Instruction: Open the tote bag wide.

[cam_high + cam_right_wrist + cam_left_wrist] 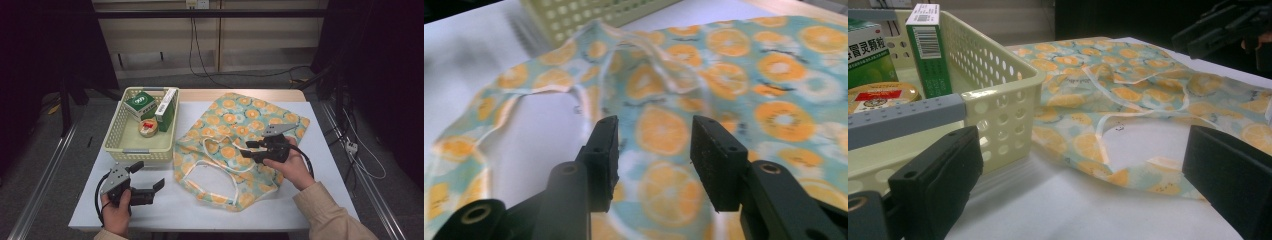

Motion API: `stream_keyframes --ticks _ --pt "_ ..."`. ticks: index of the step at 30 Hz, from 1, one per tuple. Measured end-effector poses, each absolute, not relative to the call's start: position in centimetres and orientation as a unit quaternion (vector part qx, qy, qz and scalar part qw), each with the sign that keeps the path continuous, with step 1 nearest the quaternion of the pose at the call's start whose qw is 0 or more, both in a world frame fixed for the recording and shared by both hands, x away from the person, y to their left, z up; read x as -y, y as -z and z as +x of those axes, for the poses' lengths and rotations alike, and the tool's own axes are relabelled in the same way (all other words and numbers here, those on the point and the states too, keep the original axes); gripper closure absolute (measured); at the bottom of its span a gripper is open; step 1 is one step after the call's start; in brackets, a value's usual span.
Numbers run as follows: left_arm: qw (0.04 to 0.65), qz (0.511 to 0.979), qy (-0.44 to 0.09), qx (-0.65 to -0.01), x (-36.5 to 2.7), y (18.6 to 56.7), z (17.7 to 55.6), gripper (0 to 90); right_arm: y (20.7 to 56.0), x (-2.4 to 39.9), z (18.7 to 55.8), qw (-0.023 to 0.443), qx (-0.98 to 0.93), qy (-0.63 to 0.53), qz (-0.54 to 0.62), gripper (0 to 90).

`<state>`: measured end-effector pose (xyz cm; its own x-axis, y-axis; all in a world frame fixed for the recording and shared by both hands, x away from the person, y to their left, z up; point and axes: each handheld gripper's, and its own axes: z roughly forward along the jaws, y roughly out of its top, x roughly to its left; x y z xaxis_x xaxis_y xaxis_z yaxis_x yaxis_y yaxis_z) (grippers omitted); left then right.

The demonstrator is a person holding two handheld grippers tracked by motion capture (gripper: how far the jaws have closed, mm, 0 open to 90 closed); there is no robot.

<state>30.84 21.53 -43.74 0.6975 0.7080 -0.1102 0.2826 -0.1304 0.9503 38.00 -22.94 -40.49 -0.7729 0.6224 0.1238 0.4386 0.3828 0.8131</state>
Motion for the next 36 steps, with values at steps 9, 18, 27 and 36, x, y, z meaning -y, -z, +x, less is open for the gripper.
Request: stream_keyframes --ticks 9,18,27,36 --pt "0.565 0.729 -0.185 -0.340 -21.5 43.8 30.9 2.4 43.1 22.1 36.8 0.080 -0.848 -0.418 0.314 59.8" --pt "0.564 0.730 -0.184 -0.340 -21.4 43.8 30.9 2.4 44.9 19.8 36.2 0.067 -0.869 -0.397 0.289 65.5" --pt "0.565 0.728 -0.184 -0.341 -21.4 43.8 30.9 2.5 45.8 19.5 36.6 0.078 -0.872 -0.387 0.289 81.4" --pt "0.564 0.730 -0.184 -0.338 -21.4 43.8 30.9 2.5 45.8 19.6 36.8 0.068 -0.868 -0.391 0.299 90.0"
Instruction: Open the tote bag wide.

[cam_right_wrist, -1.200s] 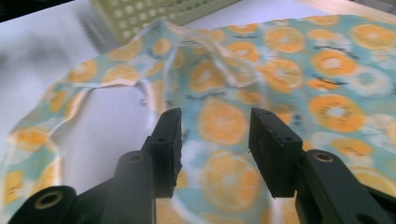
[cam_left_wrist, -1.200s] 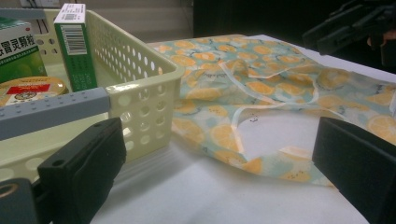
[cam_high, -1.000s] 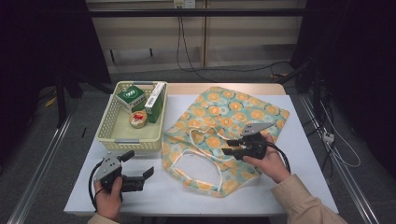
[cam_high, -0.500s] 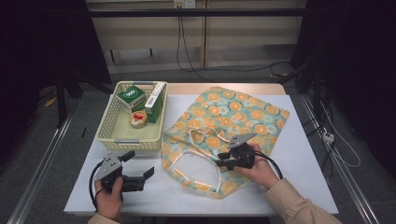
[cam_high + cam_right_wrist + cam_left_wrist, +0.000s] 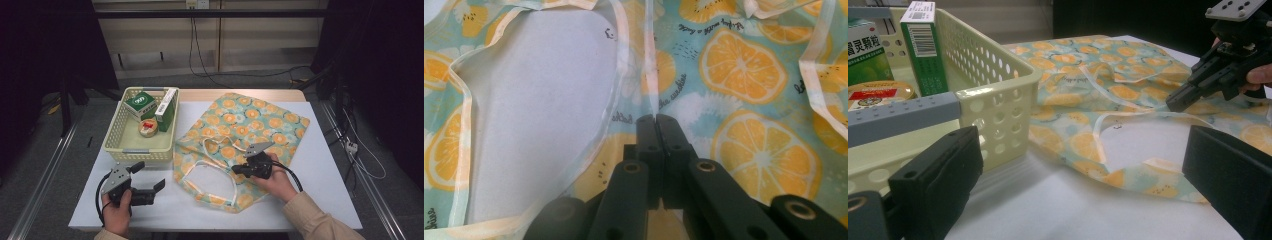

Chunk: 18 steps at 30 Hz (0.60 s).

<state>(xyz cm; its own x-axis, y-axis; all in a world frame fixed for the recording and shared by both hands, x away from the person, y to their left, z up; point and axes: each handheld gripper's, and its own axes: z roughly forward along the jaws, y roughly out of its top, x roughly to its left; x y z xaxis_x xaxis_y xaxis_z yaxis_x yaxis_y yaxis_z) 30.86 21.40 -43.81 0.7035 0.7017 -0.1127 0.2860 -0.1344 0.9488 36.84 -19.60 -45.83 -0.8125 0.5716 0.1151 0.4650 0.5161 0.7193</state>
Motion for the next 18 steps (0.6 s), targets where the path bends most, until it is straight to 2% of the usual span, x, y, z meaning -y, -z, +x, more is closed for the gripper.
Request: stream_keyframes --ticks 9,18 --pt "0.565 0.730 -0.184 -0.338 -21.4 43.8 30.9 2.4 45.3 19.6 36.5 0.040 -0.867 -0.398 0.297 90.0" --pt "0.565 0.731 -0.185 -0.337 -21.4 43.8 30.8 2.4 43.9 20.5 36.7 0.038 -0.849 -0.429 0.306 90.0"
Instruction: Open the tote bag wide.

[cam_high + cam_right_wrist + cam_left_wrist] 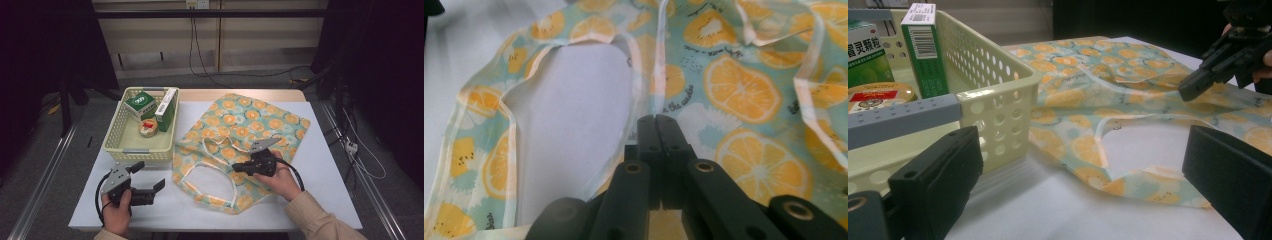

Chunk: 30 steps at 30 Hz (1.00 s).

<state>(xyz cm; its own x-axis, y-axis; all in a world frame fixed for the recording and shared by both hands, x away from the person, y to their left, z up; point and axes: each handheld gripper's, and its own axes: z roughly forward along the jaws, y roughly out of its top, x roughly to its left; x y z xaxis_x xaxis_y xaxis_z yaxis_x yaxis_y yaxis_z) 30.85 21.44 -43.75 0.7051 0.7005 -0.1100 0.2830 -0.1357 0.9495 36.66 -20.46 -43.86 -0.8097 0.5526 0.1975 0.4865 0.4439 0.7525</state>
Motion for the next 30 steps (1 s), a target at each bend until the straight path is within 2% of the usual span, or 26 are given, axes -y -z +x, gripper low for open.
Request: stream_keyframes --ticks 14,30 --pt "0.565 0.729 -0.186 -0.340 -21.5 43.8 30.8 2.5 42.3 22.7 38.3 0.056 -0.825 -0.454 0.334 90.0" --pt "0.566 0.727 -0.183 -0.341 -21.6 43.8 30.8 2.4 43.2 24.6 40.9 0.046 -0.801 -0.453 0.388 90.0"
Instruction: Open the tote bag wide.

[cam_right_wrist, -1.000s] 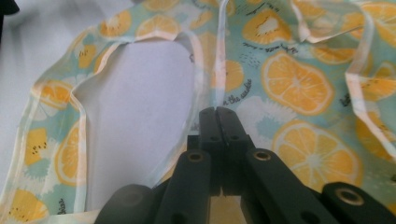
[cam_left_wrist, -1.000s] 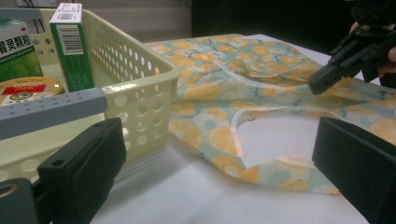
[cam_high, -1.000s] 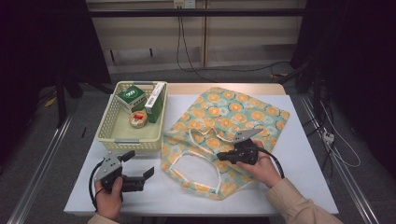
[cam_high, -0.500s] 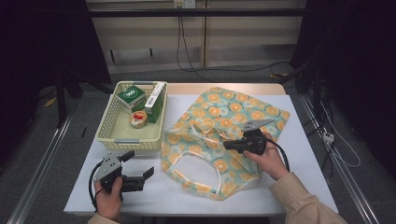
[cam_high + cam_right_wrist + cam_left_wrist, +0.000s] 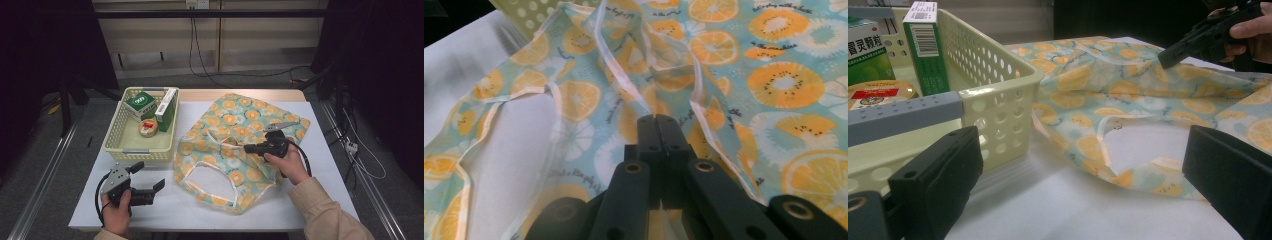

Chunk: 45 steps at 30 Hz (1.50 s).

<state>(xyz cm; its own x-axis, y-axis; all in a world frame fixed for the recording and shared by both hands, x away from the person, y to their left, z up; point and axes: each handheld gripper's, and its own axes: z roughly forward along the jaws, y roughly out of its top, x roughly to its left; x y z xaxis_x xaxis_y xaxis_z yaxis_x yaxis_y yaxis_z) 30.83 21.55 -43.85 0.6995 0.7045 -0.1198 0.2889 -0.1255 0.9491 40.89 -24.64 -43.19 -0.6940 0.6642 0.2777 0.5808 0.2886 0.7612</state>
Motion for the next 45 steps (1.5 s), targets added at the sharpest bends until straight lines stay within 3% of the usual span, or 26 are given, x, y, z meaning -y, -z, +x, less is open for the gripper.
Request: stream_keyframes --ticks 22,29,34,45 --pt "0.565 0.729 -0.177 -0.343 -21.5 44.0 30.9 2.4 46.2 26.3 43.2 0.094 -0.813 -0.389 0.423 89.2" --pt "0.565 0.729 -0.177 -0.343 -21.5 44.0 30.9 2.4 45.8 25.4 42.8 0.109 -0.831 -0.371 0.400 77.6" --pt "0.566 0.729 -0.178 -0.342 -21.5 44.0 30.9 2.5 45.5 24.7 42.4 0.121 -0.841 -0.353 0.391 63.2" --pt "0.566 0.729 -0.177 -0.342 -21.4 44.0 30.9 2.4 43.6 23.0 41.0 0.130 -0.842 -0.376 0.365 50.4"
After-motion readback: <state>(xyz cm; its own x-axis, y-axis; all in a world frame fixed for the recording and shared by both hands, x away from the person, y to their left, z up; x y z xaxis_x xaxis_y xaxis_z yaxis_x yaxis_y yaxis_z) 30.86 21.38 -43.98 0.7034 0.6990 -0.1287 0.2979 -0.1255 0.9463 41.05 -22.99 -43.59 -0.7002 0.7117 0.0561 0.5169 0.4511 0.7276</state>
